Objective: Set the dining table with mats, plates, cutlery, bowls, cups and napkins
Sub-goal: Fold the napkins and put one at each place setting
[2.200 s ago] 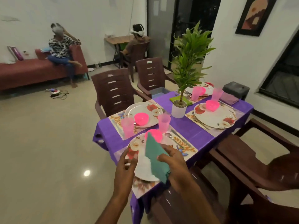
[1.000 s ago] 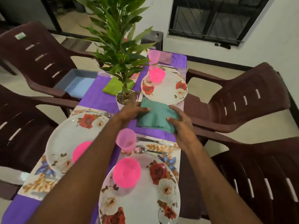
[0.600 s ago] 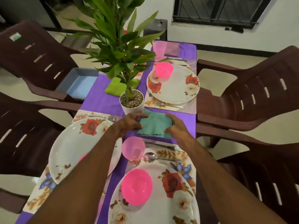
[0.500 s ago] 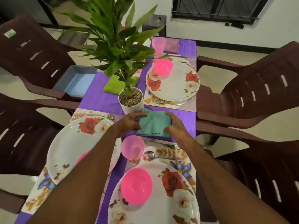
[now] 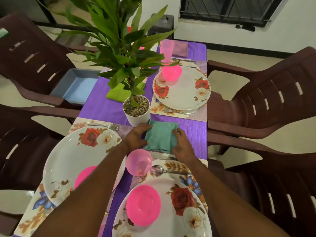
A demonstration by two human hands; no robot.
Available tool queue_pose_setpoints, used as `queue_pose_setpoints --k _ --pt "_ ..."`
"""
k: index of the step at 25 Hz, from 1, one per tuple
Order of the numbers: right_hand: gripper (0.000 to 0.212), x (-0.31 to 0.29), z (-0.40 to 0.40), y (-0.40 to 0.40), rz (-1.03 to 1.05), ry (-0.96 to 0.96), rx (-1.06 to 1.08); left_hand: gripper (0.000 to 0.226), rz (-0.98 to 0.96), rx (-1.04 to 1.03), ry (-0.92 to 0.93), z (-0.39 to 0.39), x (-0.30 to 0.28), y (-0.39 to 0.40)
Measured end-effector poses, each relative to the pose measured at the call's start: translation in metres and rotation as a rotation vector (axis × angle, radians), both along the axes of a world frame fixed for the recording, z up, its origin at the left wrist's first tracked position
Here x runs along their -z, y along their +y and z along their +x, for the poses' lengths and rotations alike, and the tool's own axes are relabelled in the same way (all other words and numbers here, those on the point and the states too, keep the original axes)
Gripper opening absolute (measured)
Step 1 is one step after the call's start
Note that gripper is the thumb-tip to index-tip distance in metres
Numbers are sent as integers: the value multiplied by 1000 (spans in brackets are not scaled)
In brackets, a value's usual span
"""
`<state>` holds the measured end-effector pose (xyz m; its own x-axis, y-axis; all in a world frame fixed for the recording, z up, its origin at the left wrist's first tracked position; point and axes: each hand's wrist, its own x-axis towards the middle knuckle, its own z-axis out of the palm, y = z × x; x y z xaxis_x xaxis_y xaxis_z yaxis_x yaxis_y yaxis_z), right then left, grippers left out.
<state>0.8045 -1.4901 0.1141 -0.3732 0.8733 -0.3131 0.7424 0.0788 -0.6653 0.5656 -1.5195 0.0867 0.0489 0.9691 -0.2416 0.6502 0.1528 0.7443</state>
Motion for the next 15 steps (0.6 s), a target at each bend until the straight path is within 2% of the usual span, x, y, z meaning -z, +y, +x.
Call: queue_pose_setpoints --k 5,8,12,15 --pt "69 2 -1 1 -14 -49 -11 80 -17 31 121 1 -5 1" --pt "74 2 3 -3 -22 -225 -24 73 -71 40 235 2 -12 1" --pt "71 -5 7 -12 32 -406 -15 52 -112 13 269 0 -32 -6" --pt "66 -12 11 -26 97 -437 -4 31 -4 -89 318 -3 -59 -17"
